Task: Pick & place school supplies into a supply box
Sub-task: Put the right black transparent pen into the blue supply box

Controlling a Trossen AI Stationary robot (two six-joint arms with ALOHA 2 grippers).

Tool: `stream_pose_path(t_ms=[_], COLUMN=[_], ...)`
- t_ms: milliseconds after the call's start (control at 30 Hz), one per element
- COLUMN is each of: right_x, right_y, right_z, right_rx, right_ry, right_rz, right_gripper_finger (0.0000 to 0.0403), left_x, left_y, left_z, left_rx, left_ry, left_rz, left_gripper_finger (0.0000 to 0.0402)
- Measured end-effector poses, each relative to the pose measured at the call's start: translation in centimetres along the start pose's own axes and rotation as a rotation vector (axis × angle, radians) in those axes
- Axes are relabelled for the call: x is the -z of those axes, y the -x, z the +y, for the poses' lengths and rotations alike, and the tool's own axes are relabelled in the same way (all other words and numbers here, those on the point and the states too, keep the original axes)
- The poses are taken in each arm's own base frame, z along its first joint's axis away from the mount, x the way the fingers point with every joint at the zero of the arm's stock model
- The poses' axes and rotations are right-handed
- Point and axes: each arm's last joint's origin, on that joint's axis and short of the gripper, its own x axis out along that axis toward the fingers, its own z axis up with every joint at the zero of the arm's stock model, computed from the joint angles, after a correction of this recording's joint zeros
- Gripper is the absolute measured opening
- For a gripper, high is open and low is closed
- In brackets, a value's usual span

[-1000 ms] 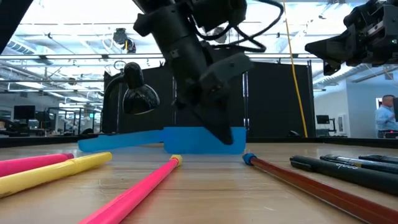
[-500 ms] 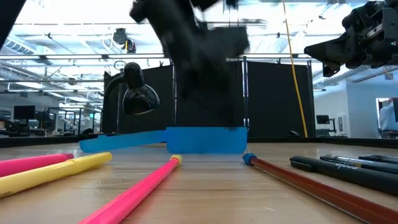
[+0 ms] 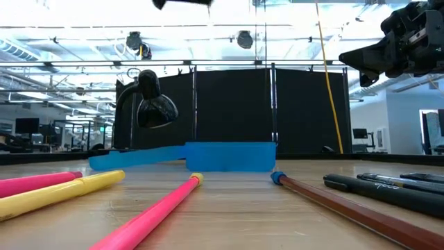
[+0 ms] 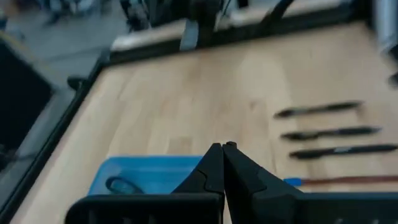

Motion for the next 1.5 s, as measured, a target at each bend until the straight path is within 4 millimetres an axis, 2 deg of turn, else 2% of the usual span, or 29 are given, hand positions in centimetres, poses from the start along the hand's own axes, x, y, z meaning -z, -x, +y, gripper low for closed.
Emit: stream_pose_path(t_ms=[133, 267, 367, 467, 600, 733, 867, 1067, 1233, 1500], right_x=[0.0, -0.2, -0.3, -0.8, -0.9, -1.0, -1.1, -1.1, -1.2, -1.1], right_y=[0.0, 0.0, 0.0, 0.0, 0.0, 0.0, 0.1, 0.1, 0.1, 0.1], right_z=[0.0, 0.0, 0.0, 0.0, 0.0, 0.0, 0.0, 0.0, 0.0, 0.0], right_rx=[0.001, 0.000, 0.000, 0.003, 0.004, 0.006, 0.004, 0.000, 0.007, 0.000], right_ry=[0.065, 0.071, 0.093, 0.165, 0.190, 0.184, 0.148, 0.085, 0.083, 0.017], right_rz=[-0.003, -0.022, -0.034, -0.085, -0.088, -0.099, -0.115, -0.112, -0.122, -0.115], right_gripper_finger=[0.0000, 0.0000, 0.0000, 0.0000, 0.0000, 0.0000, 0.0000, 0.0000, 0.0000, 0.0000], left_x=[2.9, 8.1, 10.4, 10.8, 9.9, 10.0, 11.3, 13.4, 13.9, 15.8], left_y=[3.1, 5.3, 6.7, 8.0, 9.0, 9.7, 10.9, 12.8, 14.4, 13.5], left_z=[1.5, 3.6, 6.0, 8.0, 10.4, 11.9, 12.3, 11.4, 10.7, 10.4], left_rx=[0.026, 0.027, 0.050, 0.110, 0.113, 0.072, 0.054, 0.099, 0.125, 0.052], left_ry=[0.003, 0.034, 0.105, 0.114, 0.055, 0.010, 0.000, 0.026, -0.081, -0.198], left_rz=[-0.193, -0.198, -0.229, -0.314, -0.468, -0.463, -0.396, -0.383, -0.540, -0.505], left_gripper_finger=[0.0002, 0.0002, 0.0002, 0.0001, 0.0001, 0.0001, 0.0001, 0.0001, 0.0000, 0.0000])
